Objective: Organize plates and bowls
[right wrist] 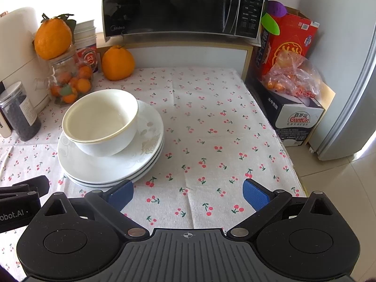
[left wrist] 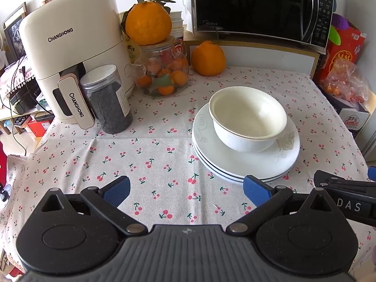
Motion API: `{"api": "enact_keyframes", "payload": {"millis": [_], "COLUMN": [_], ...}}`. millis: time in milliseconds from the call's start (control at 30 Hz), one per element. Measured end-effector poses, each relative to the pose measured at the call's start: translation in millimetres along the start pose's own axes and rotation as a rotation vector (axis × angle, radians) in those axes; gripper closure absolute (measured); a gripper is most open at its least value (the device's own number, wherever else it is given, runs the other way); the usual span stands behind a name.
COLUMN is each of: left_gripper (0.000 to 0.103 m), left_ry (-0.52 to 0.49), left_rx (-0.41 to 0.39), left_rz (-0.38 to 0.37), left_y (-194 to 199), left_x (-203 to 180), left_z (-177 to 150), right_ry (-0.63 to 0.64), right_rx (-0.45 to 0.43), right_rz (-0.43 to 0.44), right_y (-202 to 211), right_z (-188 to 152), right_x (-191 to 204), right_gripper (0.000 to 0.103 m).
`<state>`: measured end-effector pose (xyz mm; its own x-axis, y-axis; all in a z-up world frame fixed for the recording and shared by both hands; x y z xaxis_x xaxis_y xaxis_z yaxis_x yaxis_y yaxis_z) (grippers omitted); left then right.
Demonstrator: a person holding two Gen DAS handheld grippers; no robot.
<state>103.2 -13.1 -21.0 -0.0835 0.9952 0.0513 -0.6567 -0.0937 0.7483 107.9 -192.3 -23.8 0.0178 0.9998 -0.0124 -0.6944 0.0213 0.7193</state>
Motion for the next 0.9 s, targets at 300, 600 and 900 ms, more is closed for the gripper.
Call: {"api": "enact_keyframes", "payload": {"millis": [300, 600, 900], "left_gripper": [0.000, 0.000, 0.000], "left_ry": [0.006, 0.009, 0.009], "left_rx": [-0.001, 0.001, 0.006], "left_rz": [0.001, 0.002, 0.005], "left_y": [1.0, 0.6, -0.6], "left_x": [-0.6, 0.1, 0.6], "left_z": [-0.4, -0.5, -1.0], "right_ry": [-0.001, 0.000, 0.000], "right_rx": [-0.001, 0.000, 0.000], "right_rz": [-0.002, -0.002, -0.003], "right_y": [0.2, 0.2, 0.1], "right_z": [0.0, 0.1, 0.1], "right_x": [-0.2, -0.3, 0.0], "right_gripper": [0.003, 0.003, 0.003]}}
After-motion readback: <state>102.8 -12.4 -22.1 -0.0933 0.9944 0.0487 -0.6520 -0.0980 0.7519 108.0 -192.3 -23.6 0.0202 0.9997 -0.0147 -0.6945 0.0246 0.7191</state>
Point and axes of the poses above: each gripper's, at about its wrist camera, not at the fingertips, and y roughly against the way its jaws point, x to its left, z to its top, the point moved 5 cm from there along -y, roughly the way its jaws point, and after that the axes turned 1 degree about x, right-handed, at the moved point
